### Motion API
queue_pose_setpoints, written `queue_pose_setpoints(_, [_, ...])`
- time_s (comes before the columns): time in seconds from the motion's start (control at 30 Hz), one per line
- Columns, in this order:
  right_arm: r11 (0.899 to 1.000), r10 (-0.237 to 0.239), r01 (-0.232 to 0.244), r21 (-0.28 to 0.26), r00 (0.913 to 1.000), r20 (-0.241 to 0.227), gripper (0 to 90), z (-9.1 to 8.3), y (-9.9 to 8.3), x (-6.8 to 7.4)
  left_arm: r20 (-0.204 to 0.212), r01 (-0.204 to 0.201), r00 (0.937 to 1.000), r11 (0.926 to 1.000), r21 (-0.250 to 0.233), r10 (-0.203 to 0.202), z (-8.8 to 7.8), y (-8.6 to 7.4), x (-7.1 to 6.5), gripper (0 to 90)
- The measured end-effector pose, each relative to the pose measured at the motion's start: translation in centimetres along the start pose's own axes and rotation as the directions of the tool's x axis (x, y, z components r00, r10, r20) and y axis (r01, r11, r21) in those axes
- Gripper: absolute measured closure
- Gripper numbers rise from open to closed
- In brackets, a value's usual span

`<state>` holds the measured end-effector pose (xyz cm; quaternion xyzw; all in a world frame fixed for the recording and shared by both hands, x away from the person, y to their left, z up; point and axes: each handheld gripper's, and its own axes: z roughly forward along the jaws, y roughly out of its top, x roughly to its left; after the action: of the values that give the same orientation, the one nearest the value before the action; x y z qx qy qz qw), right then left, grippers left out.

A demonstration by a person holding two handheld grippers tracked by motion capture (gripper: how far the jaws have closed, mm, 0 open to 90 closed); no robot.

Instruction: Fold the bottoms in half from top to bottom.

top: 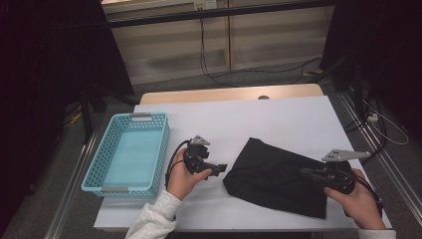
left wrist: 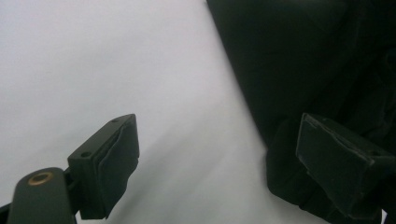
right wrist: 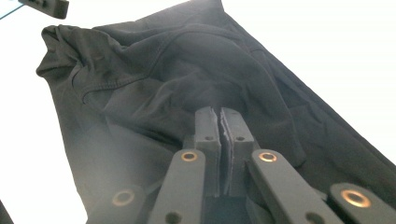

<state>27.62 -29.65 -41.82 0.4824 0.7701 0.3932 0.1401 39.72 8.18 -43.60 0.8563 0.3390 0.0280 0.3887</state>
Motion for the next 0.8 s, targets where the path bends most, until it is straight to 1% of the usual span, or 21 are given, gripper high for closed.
queue_pose_setpoints(0.07, [1.000, 0.003, -0.003, 0.000, 1.0000, 0.004, 86.6, -0.3, -0.2, -0.1, 0.009, -0.010, 0.9999, 0.9999, 0.009, 0.009, 0.3, 0.1, -0.3, 13.3])
queue_pose_setpoints(0.13, [1.000, 0.004, -0.004, 0.001, 1.0000, 0.009, 86.6, -0.5, -0.3, -0.2, 0.009, -0.015, 0.9999, 0.9999, 0.009, 0.015, 0.4, 0.3, -0.4, 13.3])
queue_pose_setpoints(0.27, [1.000, 0.012, -0.012, -0.001, 0.9997, 0.019, 86.6, -1.1, -0.6, -0.4, 0.008, -0.015, 0.9999, 0.9999, 0.002, 0.015, 0.5, 0.5, -0.5, 13.2])
queue_pose_setpoints(0.3, [1.000, 0.015, -0.014, -0.002, 0.9997, 0.021, 86.6, -1.3, -0.7, -0.5, 0.013, -0.013, 0.9998, 0.9999, 0.000, 0.013, 0.5, 0.6, -0.5, 13.2])
queue_pose_setpoints(0.33, [1.000, 0.015, -0.015, 0.000, 0.9996, 0.023, 86.6, -1.5, -0.8, -0.5, 0.002, -0.015, 0.9999, 0.9999, -0.002, 0.015, 0.5, 0.7, -0.5, 13.3])
queue_pose_setpoints(0.37, [1.000, 0.013, -0.013, -0.001, 0.9996, 0.027, 86.5, -1.6, -0.8, -0.6, 0.011, -0.017, 0.9998, 0.9999, 0.000, 0.017, 0.5, 0.7, -0.5, 13.3])
queue_pose_setpoints(0.53, [1.000, 0.007, -0.007, -0.005, 0.9994, 0.033, 85.4, -2.1, -0.9, -0.7, 0.016, -0.021, 0.9997, 0.9998, -0.003, 0.021, 0.5, 0.8, -0.6, 13.2])
queue_pose_setpoints(0.57, [1.000, 0.002, -0.001, -0.008, 0.9995, 0.030, 82.5, -2.1, -0.8, -0.7, 0.016, -0.023, 0.9996, 0.9997, -0.002, 0.023, 0.5, 0.8, -0.6, 13.2])
queue_pose_setpoints(0.63, [1.000, -0.012, 0.013, -0.009, 0.9997, 0.023, 61.3, -2.1, -0.7, -0.5, 0.017, -0.019, 0.9997, 0.9998, -0.003, 0.019, 0.5, 0.7, -0.8, 13.3])
queue_pose_setpoints(0.7, [1.000, -0.024, 0.024, -0.018, 0.9989, 0.041, 57.7, -2.0, -0.3, -0.3, 0.013, -0.021, 0.9997, 0.9998, 0.004, 0.021, 0.7, 0.6, -0.9, 13.2])
queue_pose_setpoints(0.73, [0.999, -0.012, 0.014, -0.030, 0.9987, 0.050, 52.2, -1.9, -0.2, -0.3, 0.019, -0.024, 0.9995, 0.9997, 0.009, 0.024, 0.8, 0.6, -0.9, 13.3])
queue_pose_setpoints(0.77, [0.999, -0.007, 0.009, -0.034, 0.9985, 0.054, 49.8, -1.8, -0.1, -0.3, 0.022, -0.023, 0.9995, 0.9996, 0.016, 0.023, 0.9, 0.5, -1.0, 13.3])
queue_pose_setpoints(0.8, [0.999, -0.004, 0.006, -0.040, 0.9980, 0.063, 49.1, -1.6, 0.0, -0.3, 0.021, -0.021, 0.9996, 0.9997, 0.014, 0.020, 1.0, 0.5, -1.1, 13.4])
